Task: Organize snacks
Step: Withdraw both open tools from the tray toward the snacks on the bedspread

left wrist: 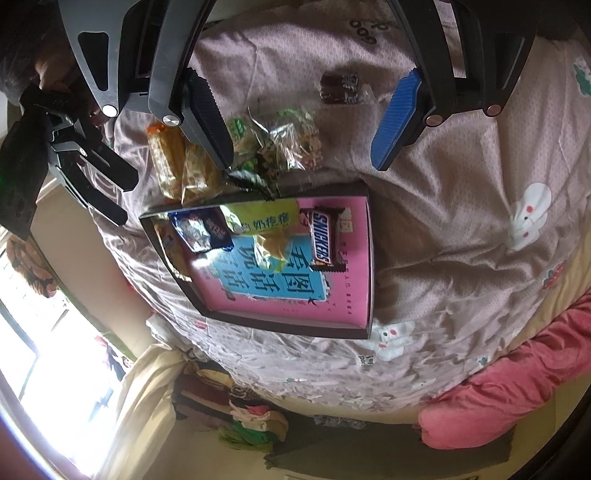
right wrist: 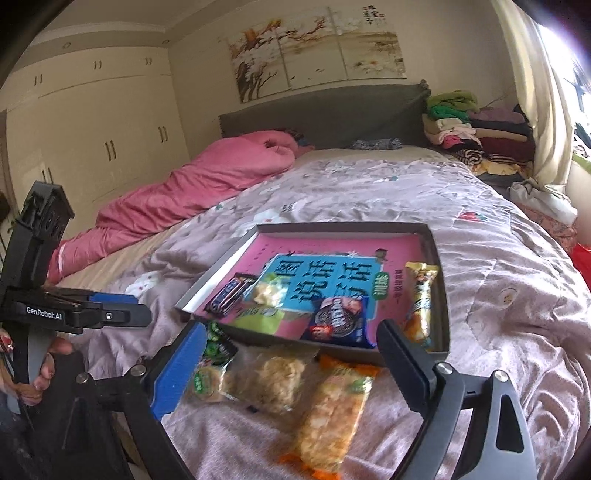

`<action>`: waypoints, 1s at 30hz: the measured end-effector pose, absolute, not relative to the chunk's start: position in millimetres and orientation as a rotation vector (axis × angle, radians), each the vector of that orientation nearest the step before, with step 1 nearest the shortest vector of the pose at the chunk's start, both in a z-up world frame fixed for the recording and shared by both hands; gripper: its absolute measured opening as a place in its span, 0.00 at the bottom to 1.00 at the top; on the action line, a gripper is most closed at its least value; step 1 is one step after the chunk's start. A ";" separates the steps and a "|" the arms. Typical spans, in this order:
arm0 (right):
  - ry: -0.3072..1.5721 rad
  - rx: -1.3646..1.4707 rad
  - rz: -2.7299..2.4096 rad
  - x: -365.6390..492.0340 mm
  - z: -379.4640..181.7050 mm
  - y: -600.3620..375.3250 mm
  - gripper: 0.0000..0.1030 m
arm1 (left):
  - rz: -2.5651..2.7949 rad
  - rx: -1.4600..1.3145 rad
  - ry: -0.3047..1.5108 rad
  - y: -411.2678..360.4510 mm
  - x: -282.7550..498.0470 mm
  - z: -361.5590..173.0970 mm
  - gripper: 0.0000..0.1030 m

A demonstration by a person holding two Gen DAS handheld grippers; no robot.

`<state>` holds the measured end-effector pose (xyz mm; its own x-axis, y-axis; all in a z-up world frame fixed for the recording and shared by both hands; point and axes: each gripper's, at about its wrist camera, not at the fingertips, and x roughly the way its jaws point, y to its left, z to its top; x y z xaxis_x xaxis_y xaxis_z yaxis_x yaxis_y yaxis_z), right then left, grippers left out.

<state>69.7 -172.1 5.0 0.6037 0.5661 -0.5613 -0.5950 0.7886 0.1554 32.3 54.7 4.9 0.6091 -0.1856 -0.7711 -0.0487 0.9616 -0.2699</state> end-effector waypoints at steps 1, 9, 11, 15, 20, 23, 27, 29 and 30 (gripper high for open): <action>0.633 -0.055 0.677 67.5 4.8 -170.1 0.91 | -0.082 -0.272 0.917 53.7 30.5 4.7 0.76; 0.642 -0.095 0.709 54.3 3.2 -159.0 0.91 | -0.104 -0.268 0.931 48.9 23.6 1.8 0.76; 0.649 -0.097 0.713 53.5 2.1 -157.9 0.91 | -0.114 -0.267 0.942 44.6 22.6 -1.6 0.76; 0.666 -0.103 0.718 50.8 -0.3 -155.7 0.91 | -0.134 -0.261 0.963 36.5 21.6 -7.0 0.76; 0.696 -0.112 0.722 49.0 -5.6 -151.7 0.91 | -0.145 -0.249 0.986 29.4 22.6 -13.5 0.76; 0.718 -0.116 0.718 50.7 -9.7 -150.9 0.91 | -0.141 -0.262 0.992 32.2 23.3 -15.8 0.76; 0.741 -0.117 0.716 53.5 -14.3 -149.6 0.91 | -0.130 -0.281 1.004 37.6 25.8 -20.7 0.76; 0.751 -0.120 0.716 54.4 -16.4 -148.7 0.91 | -0.122 -0.291 1.009 40.4 27.1 -23.6 0.76; 0.755 -0.122 0.716 54.9 -17.5 -148.3 0.91 | -0.119 -0.297 1.011 42.5 28.4 -24.9 0.76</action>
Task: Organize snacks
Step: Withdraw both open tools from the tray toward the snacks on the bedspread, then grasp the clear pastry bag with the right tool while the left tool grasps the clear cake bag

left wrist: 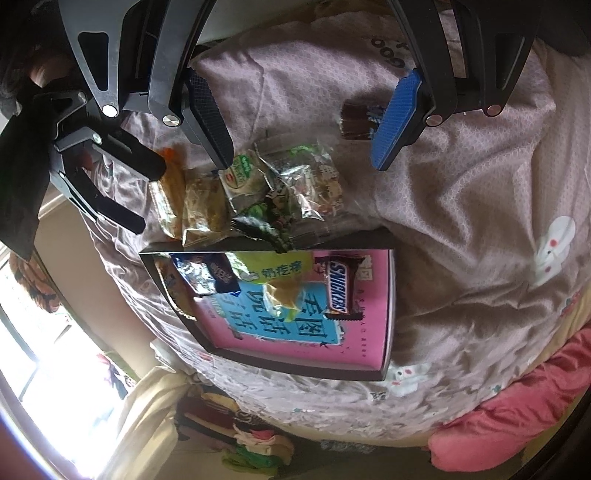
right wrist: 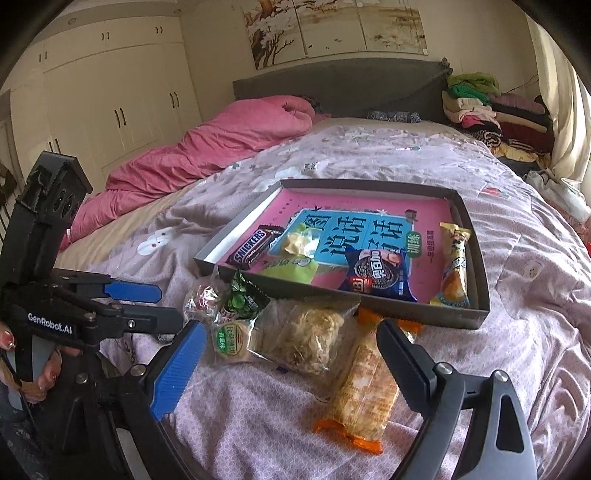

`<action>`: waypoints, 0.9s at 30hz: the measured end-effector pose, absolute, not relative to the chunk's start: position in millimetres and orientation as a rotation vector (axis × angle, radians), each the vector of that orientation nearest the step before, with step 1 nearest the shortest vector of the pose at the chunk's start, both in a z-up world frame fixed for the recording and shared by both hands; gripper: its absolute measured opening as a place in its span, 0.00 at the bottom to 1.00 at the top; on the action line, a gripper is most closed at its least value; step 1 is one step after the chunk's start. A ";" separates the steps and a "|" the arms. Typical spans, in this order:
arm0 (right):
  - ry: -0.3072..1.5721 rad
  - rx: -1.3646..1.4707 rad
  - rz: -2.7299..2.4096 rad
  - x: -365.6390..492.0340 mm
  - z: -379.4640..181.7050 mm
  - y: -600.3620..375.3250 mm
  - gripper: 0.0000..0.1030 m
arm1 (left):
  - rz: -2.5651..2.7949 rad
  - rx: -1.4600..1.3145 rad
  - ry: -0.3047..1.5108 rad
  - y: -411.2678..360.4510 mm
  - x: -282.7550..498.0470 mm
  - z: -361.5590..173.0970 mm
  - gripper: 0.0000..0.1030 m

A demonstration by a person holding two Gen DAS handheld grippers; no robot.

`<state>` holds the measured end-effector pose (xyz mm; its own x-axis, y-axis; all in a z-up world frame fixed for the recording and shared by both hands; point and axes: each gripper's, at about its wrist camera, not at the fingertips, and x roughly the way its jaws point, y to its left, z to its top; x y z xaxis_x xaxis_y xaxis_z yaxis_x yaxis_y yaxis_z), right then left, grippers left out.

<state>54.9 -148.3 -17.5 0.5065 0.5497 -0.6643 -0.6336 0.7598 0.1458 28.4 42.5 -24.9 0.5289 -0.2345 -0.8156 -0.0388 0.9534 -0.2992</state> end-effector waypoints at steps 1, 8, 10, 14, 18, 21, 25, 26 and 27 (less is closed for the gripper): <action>0.760 -0.124 0.716 54.9 -19.0 -147.6 0.91 | -0.112 -0.301 1.012 44.5 29.6 -25.7 0.76; 0.788 -0.128 0.710 59.7 -26.3 -144.1 0.90 | -0.087 -0.320 1.021 55.1 38.3 -31.8 0.76; 0.796 -0.126 0.707 61.9 -29.0 -143.7 0.87 | -0.089 -0.321 1.023 55.7 40.2 -33.8 0.76; 0.815 -0.133 0.701 65.9 -34.5 -140.6 0.79 | -0.091 -0.309 1.023 52.6 43.3 -35.7 0.76; 0.825 -0.143 0.694 69.0 -38.9 -137.5 0.73 | -0.096 -0.307 1.020 51.1 46.4 -36.7 0.76; 0.840 -0.144 0.676 72.9 -42.3 -136.7 0.68 | -0.094 -0.307 1.023 51.4 48.1 -38.2 0.76; 0.846 -0.127 0.663 80.3 -44.6 -137.7 0.62 | -0.100 -0.307 1.027 49.4 50.9 -40.1 0.71; 0.848 -0.127 0.658 82.2 -45.3 -137.4 0.59 | -0.100 -0.305 1.029 48.7 51.9 -40.6 0.69; 0.850 -0.126 0.658 84.3 -46.2 -137.0 0.57 | -0.103 -0.306 1.030 48.3 52.7 -41.2 0.69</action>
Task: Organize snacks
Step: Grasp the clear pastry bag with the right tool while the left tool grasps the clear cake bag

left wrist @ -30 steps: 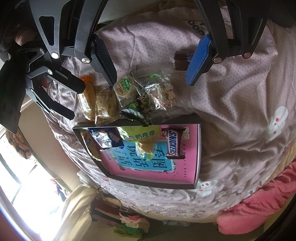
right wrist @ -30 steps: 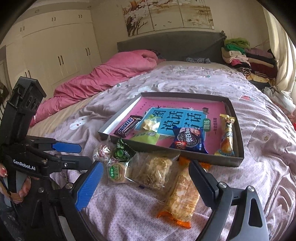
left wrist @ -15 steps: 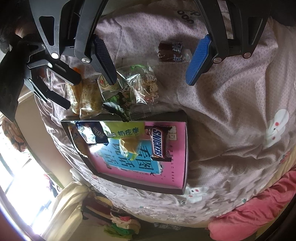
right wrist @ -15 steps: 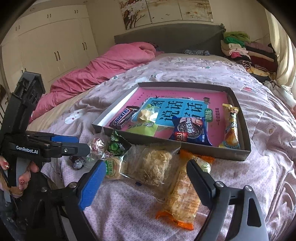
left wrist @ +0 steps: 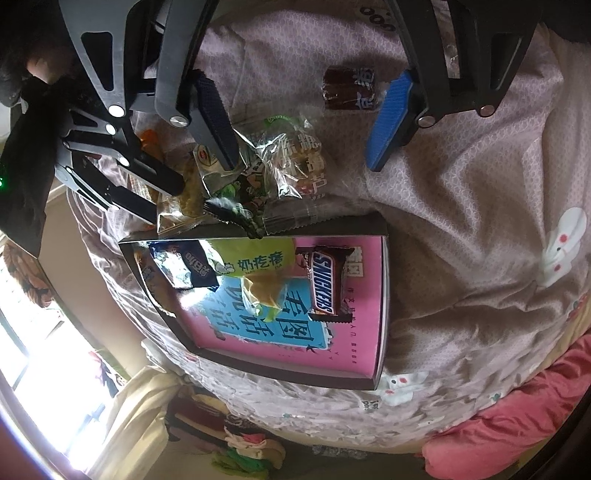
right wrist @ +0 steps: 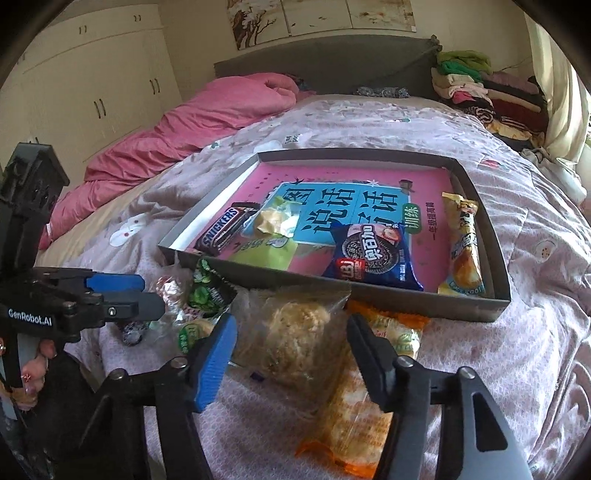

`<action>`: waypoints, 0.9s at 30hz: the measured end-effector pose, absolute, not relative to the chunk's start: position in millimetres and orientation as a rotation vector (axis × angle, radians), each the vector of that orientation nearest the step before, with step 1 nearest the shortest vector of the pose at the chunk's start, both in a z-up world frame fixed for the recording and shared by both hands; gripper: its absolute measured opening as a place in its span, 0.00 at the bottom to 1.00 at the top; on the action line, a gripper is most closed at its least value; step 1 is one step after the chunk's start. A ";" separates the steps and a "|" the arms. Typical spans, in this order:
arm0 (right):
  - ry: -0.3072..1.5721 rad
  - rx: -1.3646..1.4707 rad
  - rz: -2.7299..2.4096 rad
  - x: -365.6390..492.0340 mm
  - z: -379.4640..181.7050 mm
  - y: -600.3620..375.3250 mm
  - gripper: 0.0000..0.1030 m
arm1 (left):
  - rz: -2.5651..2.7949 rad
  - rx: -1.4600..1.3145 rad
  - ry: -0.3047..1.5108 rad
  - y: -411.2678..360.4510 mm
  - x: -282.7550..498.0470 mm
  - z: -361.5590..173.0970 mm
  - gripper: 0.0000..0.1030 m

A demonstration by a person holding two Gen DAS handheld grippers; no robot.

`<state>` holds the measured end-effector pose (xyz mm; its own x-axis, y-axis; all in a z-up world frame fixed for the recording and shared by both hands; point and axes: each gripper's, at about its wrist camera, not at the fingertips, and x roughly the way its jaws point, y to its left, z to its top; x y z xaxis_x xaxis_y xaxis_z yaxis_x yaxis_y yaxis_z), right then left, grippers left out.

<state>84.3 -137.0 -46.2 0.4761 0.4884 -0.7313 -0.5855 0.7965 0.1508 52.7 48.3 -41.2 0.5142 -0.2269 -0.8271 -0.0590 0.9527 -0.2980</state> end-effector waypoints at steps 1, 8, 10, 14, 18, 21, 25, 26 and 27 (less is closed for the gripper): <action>0.853 -0.125 0.660 85.3 -47.1 -135.9 0.56 | -0.105 -0.307 1.033 47.8 53.7 -42.0 0.68; 0.883 -0.151 0.661 94.5 -55.8 -126.3 0.50 | -0.109 -0.312 1.046 46.9 57.5 -47.2 0.60; 0.890 -0.167 0.658 95.7 -58.5 -122.3 0.49 | -0.106 -0.321 1.049 48.4 58.3 -48.8 0.58; 0.904 -0.197 0.652 96.7 -63.3 -114.9 0.49 | -0.109 -0.342 1.057 50.5 60.5 -52.1 0.56; 0.912 -0.231 0.646 95.7 -68.2 -109.7 0.47 | -0.115 -0.361 1.069 50.2 64.0 -56.3 0.56; 0.907 -0.233 0.654 94.7 -68.0 -110.7 0.44 | -0.124 -0.383 1.075 51.3 66.3 -59.1 0.56; 0.888 -0.209 0.660 92.9 -63.1 -115.6 0.42 | -0.141 -0.427 1.079 55.3 68.4 -63.8 0.56; 0.884 -0.203 0.661 93.0 -61.8 -117.0 0.41 | -0.143 -0.436 1.077 56.2 68.3 -64.3 0.53; 0.879 -0.196 0.661 92.8 -60.5 -118.8 0.41 | -0.145 -0.444 1.074 57.3 68.4 -64.6 0.50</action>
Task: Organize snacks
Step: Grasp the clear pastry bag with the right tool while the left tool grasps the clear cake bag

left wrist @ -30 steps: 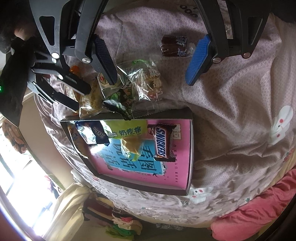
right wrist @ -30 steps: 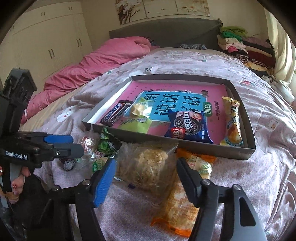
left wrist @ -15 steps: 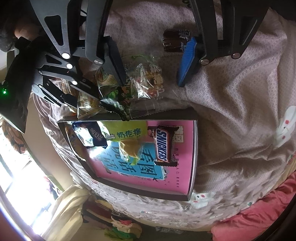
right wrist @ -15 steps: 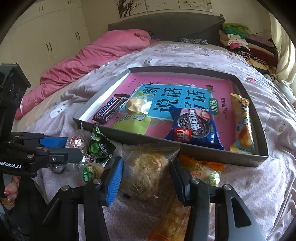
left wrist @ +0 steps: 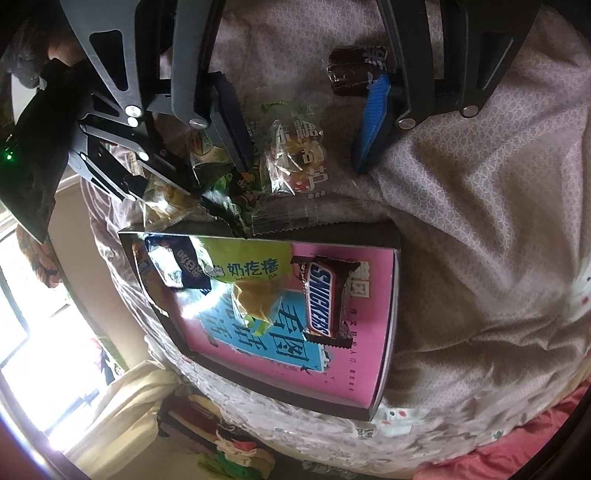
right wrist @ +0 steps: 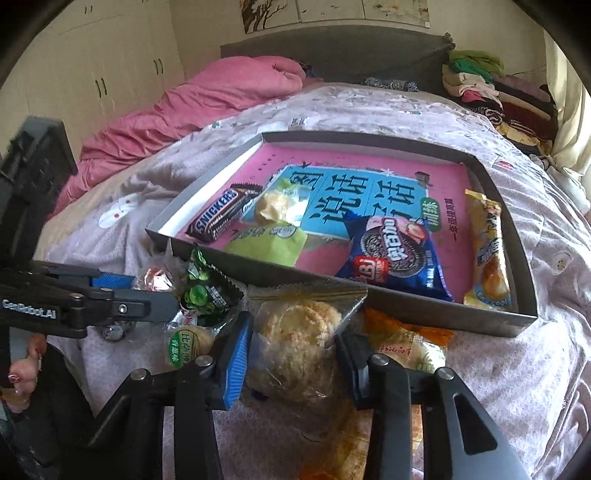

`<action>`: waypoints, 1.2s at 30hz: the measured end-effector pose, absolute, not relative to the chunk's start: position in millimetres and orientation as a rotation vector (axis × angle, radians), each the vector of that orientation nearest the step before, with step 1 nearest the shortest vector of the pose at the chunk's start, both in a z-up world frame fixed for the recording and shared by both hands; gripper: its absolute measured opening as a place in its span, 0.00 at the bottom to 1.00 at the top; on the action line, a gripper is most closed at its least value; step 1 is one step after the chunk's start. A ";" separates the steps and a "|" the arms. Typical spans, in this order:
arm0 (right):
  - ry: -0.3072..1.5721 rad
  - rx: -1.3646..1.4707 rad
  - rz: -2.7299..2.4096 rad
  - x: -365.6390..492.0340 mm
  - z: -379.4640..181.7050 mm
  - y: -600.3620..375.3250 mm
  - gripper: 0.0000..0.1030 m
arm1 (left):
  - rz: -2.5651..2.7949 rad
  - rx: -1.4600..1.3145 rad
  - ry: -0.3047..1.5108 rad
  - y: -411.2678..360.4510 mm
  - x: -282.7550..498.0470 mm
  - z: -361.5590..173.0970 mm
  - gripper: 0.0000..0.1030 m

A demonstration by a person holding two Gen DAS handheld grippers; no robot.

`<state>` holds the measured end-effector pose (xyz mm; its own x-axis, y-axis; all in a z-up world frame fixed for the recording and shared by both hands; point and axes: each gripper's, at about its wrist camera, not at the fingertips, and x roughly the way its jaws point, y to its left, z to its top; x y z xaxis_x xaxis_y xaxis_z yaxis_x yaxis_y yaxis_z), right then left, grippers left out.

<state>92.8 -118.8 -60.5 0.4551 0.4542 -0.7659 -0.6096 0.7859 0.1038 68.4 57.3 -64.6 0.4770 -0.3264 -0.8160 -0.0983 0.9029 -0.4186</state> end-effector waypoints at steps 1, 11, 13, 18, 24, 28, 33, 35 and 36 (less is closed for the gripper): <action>0.878 -0.188 0.661 92.7 -59.0 -120.8 0.41 | -0.152 -0.455 1.072 58.2 68.5 -65.2 0.48; 0.832 -0.120 0.656 93.4 -45.2 -135.1 0.40 | -0.169 -0.480 1.031 61.5 64.8 -59.7 0.40; 0.827 -0.109 0.659 93.4 -43.7 -137.1 0.40 | -0.166 -0.471 1.011 62.3 61.7 -54.2 0.39; 0.806 -0.095 0.659 93.0 -39.3 -140.7 0.40 | -0.151 -0.457 0.975 67.0 58.1 -42.7 0.39; 0.783 -0.078 0.657 92.2 -33.9 -144.1 0.40 | -0.135 -0.475 0.947 74.2 53.4 -36.0 0.38; 0.770 -0.062 0.647 93.4 -30.7 -148.7 0.40 | -0.127 -0.475 0.928 76.0 52.3 -30.9 0.38; 0.752 -0.045 0.637 94.8 -27.1 -153.3 0.40 | -0.120 -0.458 0.907 74.3 49.4 -22.3 0.38; 0.750 -0.041 0.636 95.8 -26.4 -154.3 0.40 | -0.116 -0.444 0.901 72.6 48.9 -19.5 0.38; 0.748 -0.037 0.633 96.1 -25.9 -155.1 0.40 | -0.116 -0.436 0.898 71.6 48.5 -17.9 0.38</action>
<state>96.1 -155.1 -25.9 0.5572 0.5235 -0.6446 -0.5491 0.8146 0.1869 48.5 71.6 -17.9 0.6237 -0.2767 -0.7311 -0.0826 0.9067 -0.4136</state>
